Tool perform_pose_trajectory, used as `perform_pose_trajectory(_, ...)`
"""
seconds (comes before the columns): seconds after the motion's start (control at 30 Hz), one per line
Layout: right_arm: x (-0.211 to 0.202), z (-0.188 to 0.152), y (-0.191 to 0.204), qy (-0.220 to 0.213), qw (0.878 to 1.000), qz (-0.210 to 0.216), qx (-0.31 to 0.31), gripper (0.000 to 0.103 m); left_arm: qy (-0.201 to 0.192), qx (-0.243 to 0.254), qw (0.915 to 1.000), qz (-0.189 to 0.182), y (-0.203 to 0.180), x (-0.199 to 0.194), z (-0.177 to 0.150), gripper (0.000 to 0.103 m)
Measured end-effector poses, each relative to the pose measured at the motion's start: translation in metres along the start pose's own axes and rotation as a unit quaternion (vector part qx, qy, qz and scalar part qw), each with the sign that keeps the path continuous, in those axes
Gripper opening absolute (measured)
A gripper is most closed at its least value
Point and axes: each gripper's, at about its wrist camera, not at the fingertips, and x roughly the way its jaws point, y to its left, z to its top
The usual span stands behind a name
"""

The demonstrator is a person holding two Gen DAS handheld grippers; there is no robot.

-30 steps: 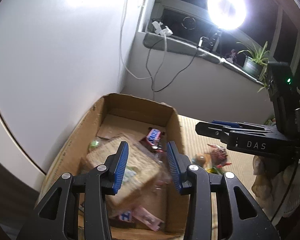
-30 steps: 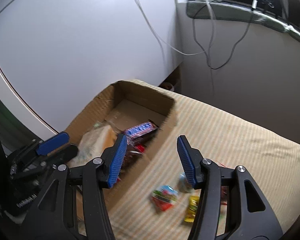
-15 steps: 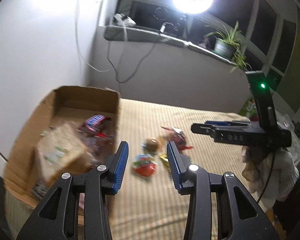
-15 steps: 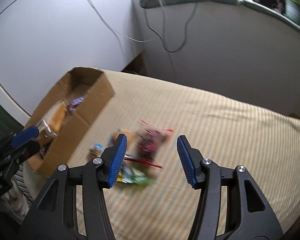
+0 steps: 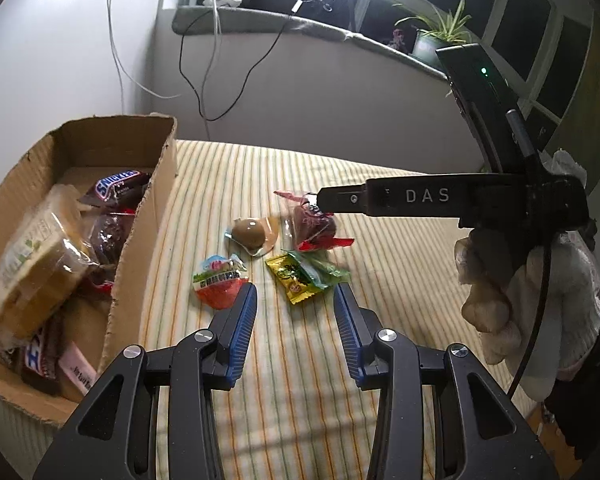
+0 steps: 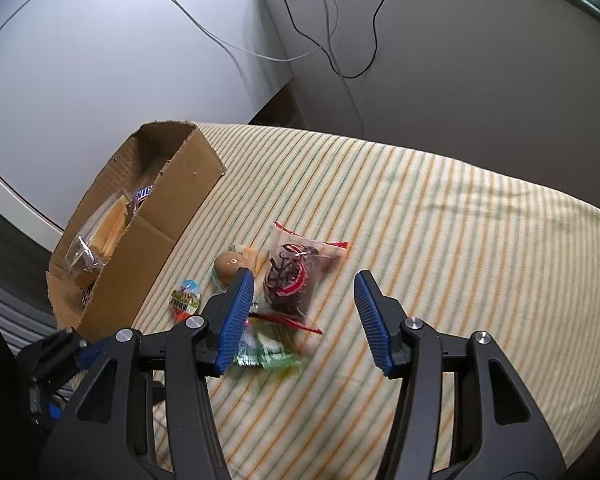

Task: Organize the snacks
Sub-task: 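Grasp the red-trimmed candy bag with right tool while left tool grasps the egg snack, then carry both held snacks to the box and open both tools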

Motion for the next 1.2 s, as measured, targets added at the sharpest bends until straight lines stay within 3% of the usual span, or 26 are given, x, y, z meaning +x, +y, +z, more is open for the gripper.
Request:
perform_pose_trajectory(0.4,0.026,0.008,-0.001,0.035,0.999,0.017,0.002,0.054,0.005,0.006,0.9995,0.032,0.0,0.033,0.024,0.039)
perform_pose_trajectory(0.6,0.031,0.007,-0.007,0.048,0.998,0.028,-0.004,0.034,0.014,0.005,0.999,0.043,0.004,0.051,0.031,0.038)
perform_pose_trajectory(1.03,0.017,0.003,-0.021,0.035,0.999,-0.002,-0.018,0.034,0.033,0.007,0.9963,0.079,0.009,0.081,0.039,0.036)
perform_pose_trajectory(1.2,0.015,0.001,-0.022,0.032,0.999,-0.004,-0.019,0.033,0.028,0.006,0.9965,0.079,0.008,0.079,0.038,0.03)
